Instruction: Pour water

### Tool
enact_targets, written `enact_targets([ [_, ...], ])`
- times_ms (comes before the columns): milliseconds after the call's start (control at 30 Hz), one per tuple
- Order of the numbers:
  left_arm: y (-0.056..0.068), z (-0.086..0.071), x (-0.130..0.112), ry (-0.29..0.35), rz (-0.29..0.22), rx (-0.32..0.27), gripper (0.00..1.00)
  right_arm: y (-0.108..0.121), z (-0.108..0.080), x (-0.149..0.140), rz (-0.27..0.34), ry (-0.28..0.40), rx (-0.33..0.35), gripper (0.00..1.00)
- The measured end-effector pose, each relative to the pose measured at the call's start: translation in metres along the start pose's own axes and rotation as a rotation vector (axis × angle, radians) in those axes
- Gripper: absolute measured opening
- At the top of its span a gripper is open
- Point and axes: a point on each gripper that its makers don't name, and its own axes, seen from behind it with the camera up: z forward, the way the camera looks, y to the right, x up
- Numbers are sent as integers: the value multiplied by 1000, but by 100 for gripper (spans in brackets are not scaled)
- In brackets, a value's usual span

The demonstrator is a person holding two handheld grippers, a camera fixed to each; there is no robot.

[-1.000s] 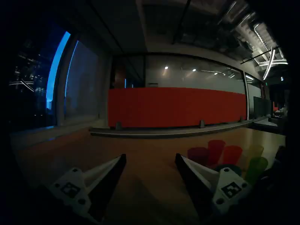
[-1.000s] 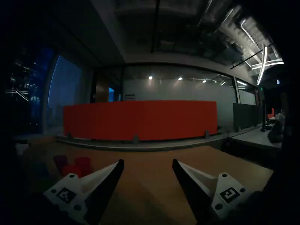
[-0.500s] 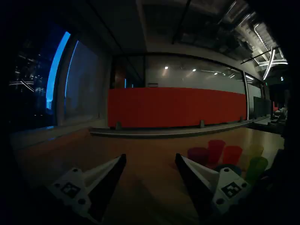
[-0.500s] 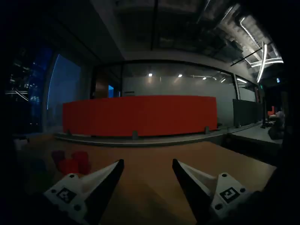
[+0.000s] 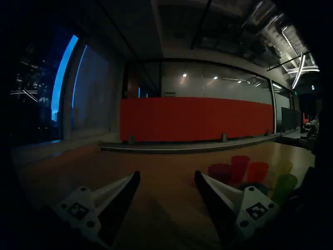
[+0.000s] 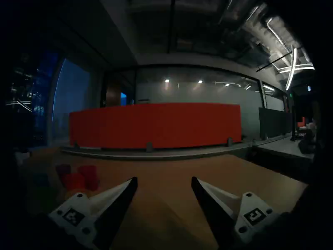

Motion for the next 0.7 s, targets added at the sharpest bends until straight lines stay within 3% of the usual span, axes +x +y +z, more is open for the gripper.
enact_targets([
  [700,1,0,0,0,0,0,97,-6,-1,-1,-31,-3,11,100],
])
